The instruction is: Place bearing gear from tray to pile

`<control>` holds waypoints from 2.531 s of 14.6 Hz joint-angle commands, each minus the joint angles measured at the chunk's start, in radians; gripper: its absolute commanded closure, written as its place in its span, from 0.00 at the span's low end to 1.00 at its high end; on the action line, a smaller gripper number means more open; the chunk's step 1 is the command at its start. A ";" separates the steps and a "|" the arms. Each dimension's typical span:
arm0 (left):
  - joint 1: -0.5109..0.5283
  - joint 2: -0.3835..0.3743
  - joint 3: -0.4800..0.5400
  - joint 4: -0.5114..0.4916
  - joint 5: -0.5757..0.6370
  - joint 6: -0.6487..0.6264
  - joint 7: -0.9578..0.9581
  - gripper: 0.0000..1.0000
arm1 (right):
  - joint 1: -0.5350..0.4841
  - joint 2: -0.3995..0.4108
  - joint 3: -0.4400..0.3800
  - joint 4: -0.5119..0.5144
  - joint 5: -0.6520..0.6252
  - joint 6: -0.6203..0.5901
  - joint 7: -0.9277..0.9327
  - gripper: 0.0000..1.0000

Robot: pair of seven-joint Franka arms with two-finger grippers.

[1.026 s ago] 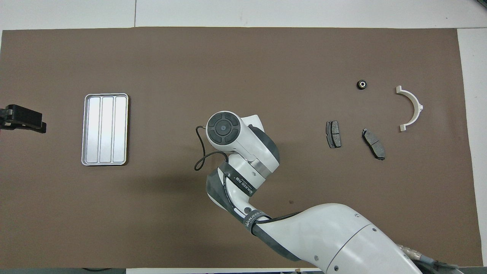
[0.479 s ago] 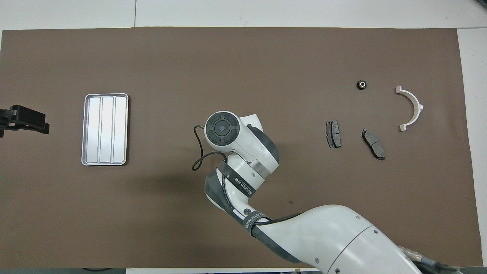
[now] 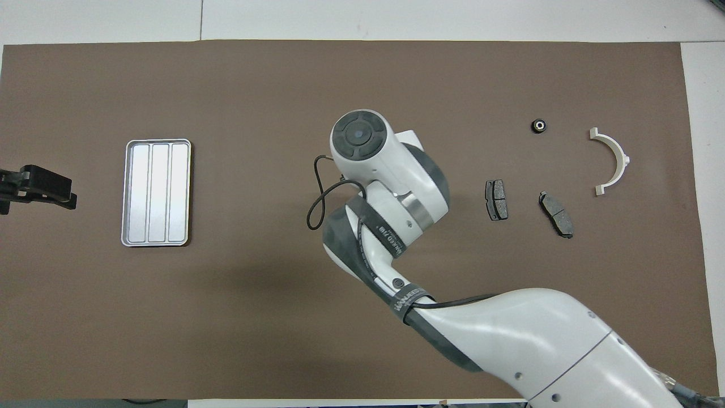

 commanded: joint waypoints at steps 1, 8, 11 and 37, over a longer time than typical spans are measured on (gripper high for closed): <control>0.004 -0.008 0.001 -0.012 -0.012 -0.006 0.015 0.00 | -0.138 -0.040 0.012 0.027 0.007 -0.061 -0.299 1.00; 0.003 -0.008 0.001 -0.011 -0.012 -0.007 0.018 0.00 | -0.412 -0.019 0.011 -0.149 -0.010 0.276 -0.779 1.00; 0.003 -0.008 0.001 -0.012 -0.012 0.000 0.022 0.00 | -0.439 0.023 0.008 -0.154 -0.039 0.356 -0.803 1.00; -0.011 -0.006 -0.004 -0.012 -0.086 0.052 0.045 0.00 | -0.460 -0.297 0.005 -0.223 0.016 0.078 -0.797 0.00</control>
